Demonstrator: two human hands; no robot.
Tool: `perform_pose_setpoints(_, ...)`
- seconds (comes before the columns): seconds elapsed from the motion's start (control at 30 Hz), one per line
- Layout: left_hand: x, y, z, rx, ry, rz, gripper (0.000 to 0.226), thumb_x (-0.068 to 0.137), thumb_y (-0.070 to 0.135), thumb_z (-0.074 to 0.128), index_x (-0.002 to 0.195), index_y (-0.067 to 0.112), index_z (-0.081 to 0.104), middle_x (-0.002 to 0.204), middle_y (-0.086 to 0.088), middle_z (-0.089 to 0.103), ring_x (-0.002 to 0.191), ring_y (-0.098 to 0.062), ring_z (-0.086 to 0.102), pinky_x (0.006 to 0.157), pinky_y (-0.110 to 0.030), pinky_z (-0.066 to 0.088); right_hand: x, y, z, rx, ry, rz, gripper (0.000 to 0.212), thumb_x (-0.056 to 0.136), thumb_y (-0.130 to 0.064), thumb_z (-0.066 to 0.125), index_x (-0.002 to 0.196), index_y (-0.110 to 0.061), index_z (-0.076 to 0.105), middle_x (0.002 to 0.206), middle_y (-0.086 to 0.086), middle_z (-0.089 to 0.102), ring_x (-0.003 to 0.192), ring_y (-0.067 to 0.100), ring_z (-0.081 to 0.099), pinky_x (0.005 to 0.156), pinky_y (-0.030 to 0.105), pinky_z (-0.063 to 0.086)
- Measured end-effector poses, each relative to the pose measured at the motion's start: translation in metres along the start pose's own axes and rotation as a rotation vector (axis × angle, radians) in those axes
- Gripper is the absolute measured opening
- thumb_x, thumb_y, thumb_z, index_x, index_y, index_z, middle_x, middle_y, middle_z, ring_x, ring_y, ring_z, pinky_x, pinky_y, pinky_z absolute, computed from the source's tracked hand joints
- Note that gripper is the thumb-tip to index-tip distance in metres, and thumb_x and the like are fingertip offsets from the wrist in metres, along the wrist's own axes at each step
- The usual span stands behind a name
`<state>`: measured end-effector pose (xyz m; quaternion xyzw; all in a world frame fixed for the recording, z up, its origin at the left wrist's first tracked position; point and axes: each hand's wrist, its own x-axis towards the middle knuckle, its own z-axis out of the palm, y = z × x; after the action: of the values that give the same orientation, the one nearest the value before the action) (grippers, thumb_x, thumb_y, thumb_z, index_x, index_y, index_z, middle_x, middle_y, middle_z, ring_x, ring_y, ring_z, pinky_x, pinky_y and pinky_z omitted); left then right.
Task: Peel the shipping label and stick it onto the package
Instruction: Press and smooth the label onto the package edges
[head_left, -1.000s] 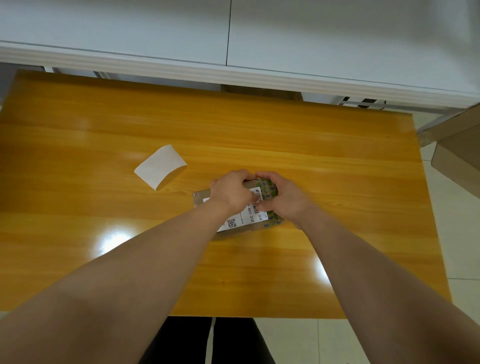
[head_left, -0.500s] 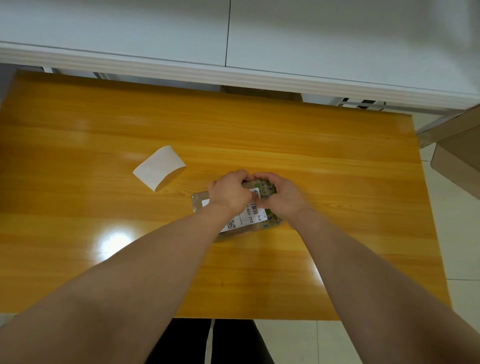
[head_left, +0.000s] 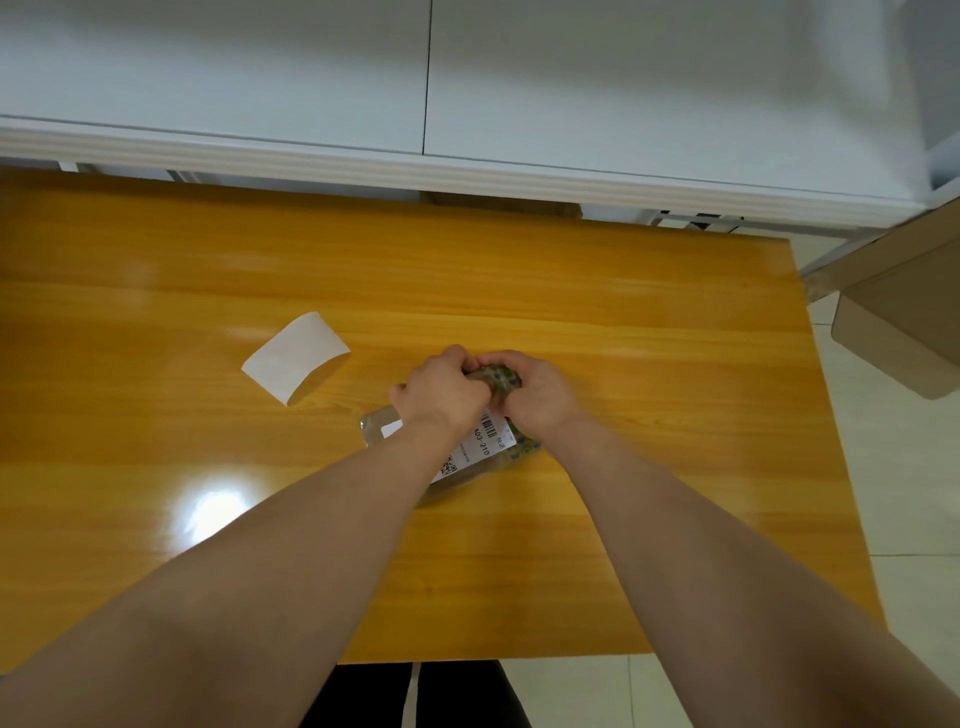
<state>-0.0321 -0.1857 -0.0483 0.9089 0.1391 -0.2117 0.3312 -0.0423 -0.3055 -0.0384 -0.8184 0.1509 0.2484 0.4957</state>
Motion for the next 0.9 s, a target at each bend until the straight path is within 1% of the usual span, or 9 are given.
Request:
perform_pose_setpoints(0.2, 0.006, 0.009, -0.007, -0.145, 0.000, -0.194, 0.021, 0.076, 0.022, 0.046, 0.093, 0.031, 0.054, 0.098, -0.003, 0.068, 0.101, -0.029, 0.060, 0.095, -0.041, 0.030, 0.012, -0.016, 0.001, -0.228, -0.038, -0.089, 0.058, 0.094, 0.003, 0.052, 0.145, -0.026, 0.048, 0.156, 0.006, 0.038, 0.135, 0.029, 0.045, 0.095, 0.027, 0.044)
perform_pose_setpoints(0.27, 0.008, 0.010, -0.009, -0.256, -0.003, -0.254, 0.018, 0.078, 0.021, 0.043, 0.091, 0.030, 0.052, 0.092, -0.003, 0.066, 0.097, -0.031, 0.061, 0.100, -0.048, 0.037, 0.014, -0.024, -0.001, -0.349, -0.045, -0.064, 0.072, 0.094, 0.000, 0.052, 0.154, -0.032, 0.028, 0.155, 0.006, 0.038, 0.132, 0.030, 0.047, 0.095, 0.029, 0.045)
perform_pose_setpoints(0.33, 0.010, 0.009, -0.010, -0.349, 0.023, -0.308, 0.014, 0.082, 0.021, 0.044, 0.093, 0.028, 0.052, 0.089, -0.004, 0.065, 0.094, -0.033, 0.063, 0.095, -0.053, 0.047, 0.015, -0.029, -0.002, -0.428, -0.018, 0.029, 0.082, 0.092, -0.013, 0.061, 0.156, -0.032, 0.014, 0.154, 0.011, 0.036, 0.132, 0.034, 0.046, 0.102, 0.043, 0.045)
perform_pose_setpoints(0.43, 0.011, 0.004, -0.017, -0.471, 0.030, -0.369, 0.021, 0.087, 0.026, 0.059, 0.105, 0.016, 0.054, 0.101, -0.010, 0.068, 0.091, -0.033, 0.066, 0.085, -0.049, 0.056, 0.010, -0.035, -0.006, -0.457, 0.039, 0.250, 0.090, 0.084, -0.048, 0.070, 0.153, -0.028, 0.016, 0.145, 0.013, 0.041, 0.124, 0.036, 0.052, 0.094, 0.048, 0.052)
perform_pose_setpoints(0.5, 0.008, 0.000, -0.022, -0.516, -0.004, -0.373, 0.026, 0.088, 0.027, 0.066, 0.106, 0.013, 0.055, 0.099, -0.011, 0.068, 0.087, -0.031, 0.067, 0.080, -0.048, 0.058, 0.003, -0.036, -0.009, -0.521, 0.036, 0.332, 0.089, 0.080, -0.055, 0.070, 0.147, -0.021, 0.023, 0.129, 0.011, 0.054, 0.113, 0.031, 0.059, 0.085, 0.044, 0.057)
perform_pose_setpoints(0.6, -0.002, -0.006, -0.024, -0.603, -0.080, -0.412, 0.027, 0.089, 0.024, 0.069, 0.108, 0.011, 0.056, 0.093, -0.011, 0.071, 0.082, -0.030, 0.070, 0.076, -0.046, 0.060, -0.004, -0.036, -0.009, -0.515, 0.058, 0.309, 0.075, 0.086, -0.042, 0.070, 0.142, -0.013, 0.029, 0.104, 0.006, 0.060, 0.101, 0.027, 0.064, 0.078, 0.039, 0.059)
perform_pose_setpoints(0.73, -0.004, -0.013, -0.033, -0.637, -0.025, -0.416, 0.028, 0.094, 0.022, 0.063, 0.117, 0.009, 0.054, 0.088, -0.009, 0.065, 0.083, -0.029, 0.064, 0.074, -0.040, 0.055, -0.010, -0.041, -0.010, -0.362, 0.082, 0.152, 0.070, 0.090, -0.021, 0.068, 0.148, -0.017, 0.030, 0.122, 0.011, 0.063, 0.108, 0.028, 0.061, 0.085, 0.037, 0.055)
perform_pose_setpoints(0.83, -0.001, -0.018, -0.042, -0.585, -0.017, -0.407, 0.035, 0.097, 0.025, 0.058, 0.127, 0.007, 0.051, 0.101, -0.011, 0.062, 0.085, -0.027, 0.058, 0.071, -0.034, 0.051, -0.011, -0.042, -0.005, -0.278, 0.079, 0.094, 0.072, 0.088, -0.019, 0.071, 0.149, -0.017, 0.032, 0.127, 0.012, 0.062, 0.113, 0.029, 0.060, 0.086, 0.033, 0.052)
perform_pose_setpoints(0.9, -0.001, -0.021, -0.044, -0.581, -0.048, -0.392, 0.047, 0.095, 0.024, 0.062, 0.136, 0.010, 0.045, 0.112, -0.014, 0.064, 0.090, -0.029, 0.061, 0.082, -0.041, 0.055, -0.011, -0.040, 0.000, -0.243, 0.077, 0.089, 0.076, 0.087, -0.018, 0.073, 0.150, -0.016, 0.031, 0.131, 0.011, 0.060, 0.115, 0.029, 0.060, 0.087, 0.032, 0.051)
